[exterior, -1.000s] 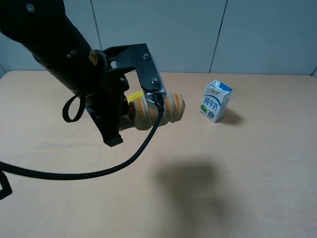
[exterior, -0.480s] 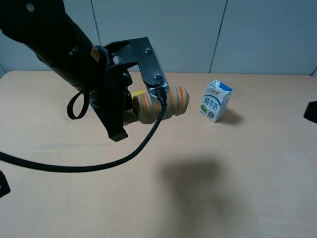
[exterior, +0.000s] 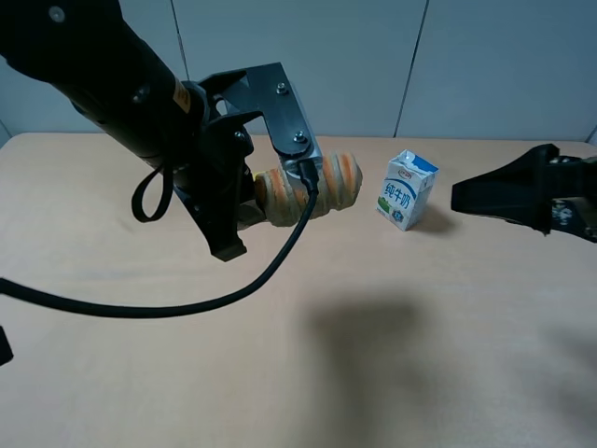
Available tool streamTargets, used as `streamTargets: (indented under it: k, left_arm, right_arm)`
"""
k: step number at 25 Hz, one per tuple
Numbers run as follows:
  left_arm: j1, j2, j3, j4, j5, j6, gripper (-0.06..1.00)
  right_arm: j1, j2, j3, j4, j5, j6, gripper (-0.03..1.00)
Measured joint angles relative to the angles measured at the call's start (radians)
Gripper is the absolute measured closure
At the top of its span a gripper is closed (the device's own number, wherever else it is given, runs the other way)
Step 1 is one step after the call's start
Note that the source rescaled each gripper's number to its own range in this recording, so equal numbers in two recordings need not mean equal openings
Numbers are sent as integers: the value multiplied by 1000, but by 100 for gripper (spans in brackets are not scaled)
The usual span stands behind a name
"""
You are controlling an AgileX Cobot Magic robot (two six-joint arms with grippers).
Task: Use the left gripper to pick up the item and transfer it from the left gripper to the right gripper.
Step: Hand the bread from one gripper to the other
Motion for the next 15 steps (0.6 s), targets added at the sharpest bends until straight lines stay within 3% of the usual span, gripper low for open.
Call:
streamTargets:
  k: [8,15]
  left_arm:
    - [-54,0,0,0,-34,2,92]
    - [-110,0,0,0,-83,4,92]
  right_arm:
    - [0,184,-1,282,105,-310,-3]
    - [0,239,-1,340,137,-412,-3]
